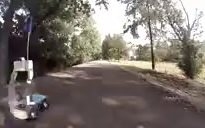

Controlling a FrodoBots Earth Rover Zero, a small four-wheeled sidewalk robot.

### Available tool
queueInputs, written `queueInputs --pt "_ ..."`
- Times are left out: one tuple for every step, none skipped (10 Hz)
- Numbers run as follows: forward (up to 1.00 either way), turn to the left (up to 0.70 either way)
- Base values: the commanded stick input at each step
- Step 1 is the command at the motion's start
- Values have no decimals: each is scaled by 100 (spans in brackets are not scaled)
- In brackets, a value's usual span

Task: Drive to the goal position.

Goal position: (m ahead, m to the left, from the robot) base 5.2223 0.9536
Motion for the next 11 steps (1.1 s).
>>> queueInputs --pt "70 0" --pt "70 0" --pt "70 0" --pt "70 0" --pt "70 0" --pt "70 0" --pt "70 22" --pt "70 35" --pt "70 35" --pt "70 35" --pt "70 3"
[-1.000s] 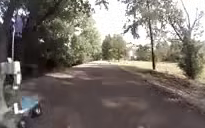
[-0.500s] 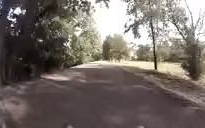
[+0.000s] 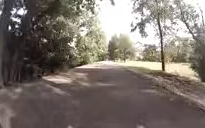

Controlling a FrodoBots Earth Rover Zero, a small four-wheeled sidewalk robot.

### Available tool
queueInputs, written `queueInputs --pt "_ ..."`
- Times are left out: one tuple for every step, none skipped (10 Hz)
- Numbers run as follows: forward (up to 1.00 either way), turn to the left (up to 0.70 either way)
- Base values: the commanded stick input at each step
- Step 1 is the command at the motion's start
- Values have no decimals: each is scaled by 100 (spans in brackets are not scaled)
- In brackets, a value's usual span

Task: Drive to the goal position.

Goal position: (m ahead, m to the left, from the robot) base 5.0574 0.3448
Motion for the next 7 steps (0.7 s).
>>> queueInputs --pt "70 0" --pt "70 0" --pt "70 0" --pt "70 0" --pt "70 0" --pt "70 0" --pt "70 0"
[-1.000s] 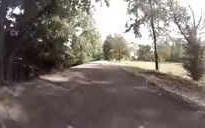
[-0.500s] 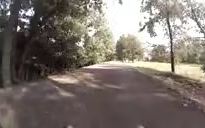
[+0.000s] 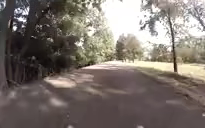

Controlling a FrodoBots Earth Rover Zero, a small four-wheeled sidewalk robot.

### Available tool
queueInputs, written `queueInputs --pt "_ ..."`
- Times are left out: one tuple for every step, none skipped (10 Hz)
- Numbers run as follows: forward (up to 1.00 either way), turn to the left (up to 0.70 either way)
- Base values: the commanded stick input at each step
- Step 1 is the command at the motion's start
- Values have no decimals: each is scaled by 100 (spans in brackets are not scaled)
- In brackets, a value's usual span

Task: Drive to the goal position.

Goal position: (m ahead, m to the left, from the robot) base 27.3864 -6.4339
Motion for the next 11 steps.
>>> queueInputs --pt "70 0" --pt "70 0" --pt "70 0" --pt "70 0" --pt "70 0" --pt "70 0" --pt "70 0" --pt "70 0" --pt "70 0" --pt "70 0" --pt "70 0"
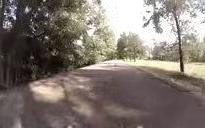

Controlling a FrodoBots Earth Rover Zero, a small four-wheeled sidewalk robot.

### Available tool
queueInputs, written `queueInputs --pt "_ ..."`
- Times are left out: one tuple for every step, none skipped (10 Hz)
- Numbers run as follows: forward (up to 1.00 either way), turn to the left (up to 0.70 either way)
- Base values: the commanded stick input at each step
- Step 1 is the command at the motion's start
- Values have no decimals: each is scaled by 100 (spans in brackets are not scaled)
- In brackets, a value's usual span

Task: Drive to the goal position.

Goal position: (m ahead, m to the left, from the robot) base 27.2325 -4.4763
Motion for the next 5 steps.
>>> queueInputs --pt "70 0" --pt "70 0" --pt "70 0" --pt "70 0" --pt "70 0"
